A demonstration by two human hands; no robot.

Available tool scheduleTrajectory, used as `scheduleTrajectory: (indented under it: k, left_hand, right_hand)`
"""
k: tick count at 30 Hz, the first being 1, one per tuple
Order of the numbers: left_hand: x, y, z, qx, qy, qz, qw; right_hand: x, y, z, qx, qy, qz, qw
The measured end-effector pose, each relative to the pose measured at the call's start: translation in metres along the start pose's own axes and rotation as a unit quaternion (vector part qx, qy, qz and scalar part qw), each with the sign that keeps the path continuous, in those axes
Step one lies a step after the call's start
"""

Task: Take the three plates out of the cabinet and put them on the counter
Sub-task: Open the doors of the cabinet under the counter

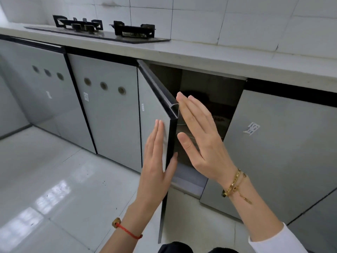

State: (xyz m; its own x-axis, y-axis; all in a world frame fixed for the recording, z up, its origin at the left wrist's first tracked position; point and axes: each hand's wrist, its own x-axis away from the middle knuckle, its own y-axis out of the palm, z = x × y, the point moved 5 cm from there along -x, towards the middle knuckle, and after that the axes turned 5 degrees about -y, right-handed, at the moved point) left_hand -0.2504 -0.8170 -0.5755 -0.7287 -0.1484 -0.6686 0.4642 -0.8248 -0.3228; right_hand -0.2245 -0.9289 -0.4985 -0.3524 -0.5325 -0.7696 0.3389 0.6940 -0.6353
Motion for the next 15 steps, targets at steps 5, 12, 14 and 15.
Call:
scheduleTrajectory:
  k: [5,12,14,15]
  left_hand:
    - [0.008,-0.041,-0.017,0.006,-0.017,0.043,0.999]
    - [0.008,-0.107,-0.038,-0.031,-0.03,0.071,0.997]
    - [0.007,-0.124,-0.045,-0.055,-0.036,0.075,0.995]
    - [0.006,-0.132,-0.049,-0.066,-0.041,0.082,0.994]
  right_hand:
    - [-0.025,0.028,-0.027,-0.035,-0.068,-0.002,0.997]
    - [-0.062,0.072,-0.068,-0.09,-0.105,-0.011,0.99]
    - [-0.072,0.085,-0.078,-0.096,-0.11,-0.01,0.989]
    - [-0.077,0.092,-0.082,-0.094,-0.112,-0.011,0.989]
